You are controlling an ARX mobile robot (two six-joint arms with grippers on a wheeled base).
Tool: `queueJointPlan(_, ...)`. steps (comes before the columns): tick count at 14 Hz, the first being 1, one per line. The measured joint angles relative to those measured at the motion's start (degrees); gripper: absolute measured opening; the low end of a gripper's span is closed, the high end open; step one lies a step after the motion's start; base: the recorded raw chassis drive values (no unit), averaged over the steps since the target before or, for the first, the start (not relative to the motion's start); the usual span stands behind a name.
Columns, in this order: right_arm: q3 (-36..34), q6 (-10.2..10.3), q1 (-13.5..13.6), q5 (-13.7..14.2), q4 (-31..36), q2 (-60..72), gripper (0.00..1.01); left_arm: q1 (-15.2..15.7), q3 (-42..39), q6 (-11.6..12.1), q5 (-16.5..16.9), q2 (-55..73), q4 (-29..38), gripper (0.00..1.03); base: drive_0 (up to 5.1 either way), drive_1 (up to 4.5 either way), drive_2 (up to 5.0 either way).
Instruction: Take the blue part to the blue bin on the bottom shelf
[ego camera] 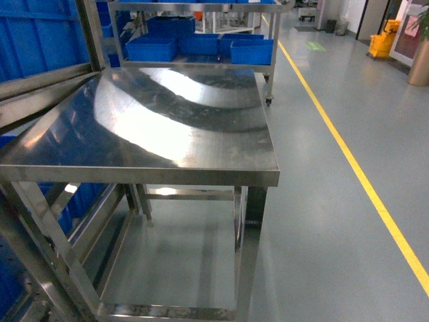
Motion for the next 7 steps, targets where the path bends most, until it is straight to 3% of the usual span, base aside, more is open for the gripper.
queueJointPlan(1, 0.0, 0.0, 0.0, 0.0, 0.0, 0.0, 0.98, 0.0, 0.0, 0.0, 0.0, 0.0, 0.0, 0.44, 0.0, 0.0, 0.0)
queueJointPlan(7, 0.0, 0.0, 0.0, 0.0, 0.0, 0.0, 0.98, -0.2, 0.0, 0.0, 0.0, 0.0, 0.0, 0.44, -4.6, 1.2, 3.5)
